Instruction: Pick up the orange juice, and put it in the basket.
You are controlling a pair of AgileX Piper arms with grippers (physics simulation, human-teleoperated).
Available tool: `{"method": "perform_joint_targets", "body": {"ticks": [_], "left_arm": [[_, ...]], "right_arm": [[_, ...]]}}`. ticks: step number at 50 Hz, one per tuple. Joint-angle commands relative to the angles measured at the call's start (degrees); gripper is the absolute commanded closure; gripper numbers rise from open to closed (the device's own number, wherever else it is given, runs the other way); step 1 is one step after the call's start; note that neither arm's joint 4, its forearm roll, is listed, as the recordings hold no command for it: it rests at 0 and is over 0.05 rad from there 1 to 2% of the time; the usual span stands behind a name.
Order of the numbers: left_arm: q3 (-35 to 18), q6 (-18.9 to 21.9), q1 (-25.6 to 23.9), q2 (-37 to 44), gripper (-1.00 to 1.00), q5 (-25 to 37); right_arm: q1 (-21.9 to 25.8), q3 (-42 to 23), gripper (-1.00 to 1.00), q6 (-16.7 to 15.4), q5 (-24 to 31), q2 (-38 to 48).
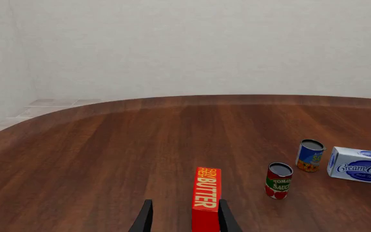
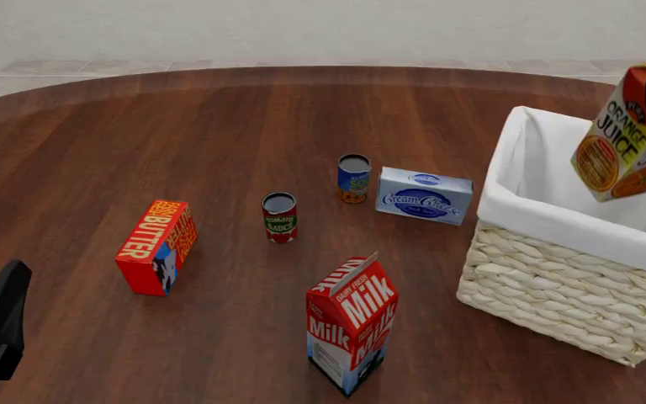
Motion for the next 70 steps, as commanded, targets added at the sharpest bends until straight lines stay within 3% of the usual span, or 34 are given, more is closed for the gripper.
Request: {"method": "perform_joint_targets", "body": {"ticks": [1,70], "left_arm": [[0.0,0.0,0.0,0.0,-1.00,0.0],[0.0,0.0,0.0,0.0,-1.00,0.0]], "right_arm": [[-0.7,1.0,1.00,1.3,-0.6,-0.6],[-5.0,8.2,1.00,1.9,-11.2,5.6]]}}
